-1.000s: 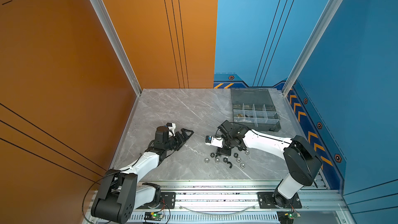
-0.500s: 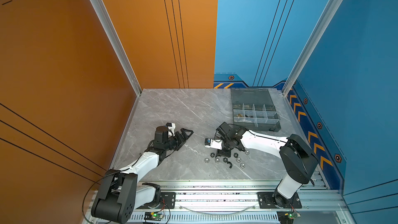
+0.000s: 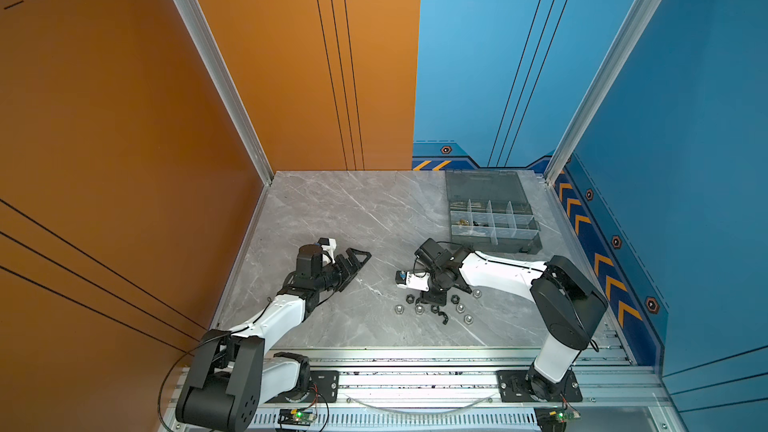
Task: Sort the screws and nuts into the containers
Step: 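Lower the right gripper and grasp a black wing nut among the hex nuts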
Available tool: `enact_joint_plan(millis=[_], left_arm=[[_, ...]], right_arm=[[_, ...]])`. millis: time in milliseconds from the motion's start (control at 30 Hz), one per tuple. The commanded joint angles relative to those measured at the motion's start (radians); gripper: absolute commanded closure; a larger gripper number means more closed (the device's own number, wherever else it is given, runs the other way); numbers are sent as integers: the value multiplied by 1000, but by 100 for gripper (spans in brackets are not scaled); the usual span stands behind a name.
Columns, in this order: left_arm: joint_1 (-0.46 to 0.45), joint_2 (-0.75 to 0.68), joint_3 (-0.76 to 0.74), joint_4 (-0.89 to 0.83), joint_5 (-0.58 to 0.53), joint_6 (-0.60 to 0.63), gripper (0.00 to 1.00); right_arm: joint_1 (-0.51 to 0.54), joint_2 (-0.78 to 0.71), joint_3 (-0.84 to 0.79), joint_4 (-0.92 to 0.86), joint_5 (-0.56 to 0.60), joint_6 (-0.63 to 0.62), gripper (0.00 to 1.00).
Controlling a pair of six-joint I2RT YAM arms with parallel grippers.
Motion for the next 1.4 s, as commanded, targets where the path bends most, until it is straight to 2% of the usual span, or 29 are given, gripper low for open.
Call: enact_joint_plan(millis=[0, 533, 933, 1233, 1367], left_arm=[[10, -14, -21, 15, 18, 2, 2], [20, -20, -30, 21, 24, 3, 2], [24, -18, -33, 24, 25, 0, 2], [24, -17, -29, 21, 28, -7, 2], [24, -40, -34, 9, 19, -11, 2]], right_arm=[[10, 18, 31, -27, 10, 0, 60], [26, 64, 76, -51, 32, 4, 64], [24, 80, 86, -77, 39, 17, 79], [11, 49, 99, -106, 17, 48, 99], [-16, 18, 103, -106, -24, 62, 100]])
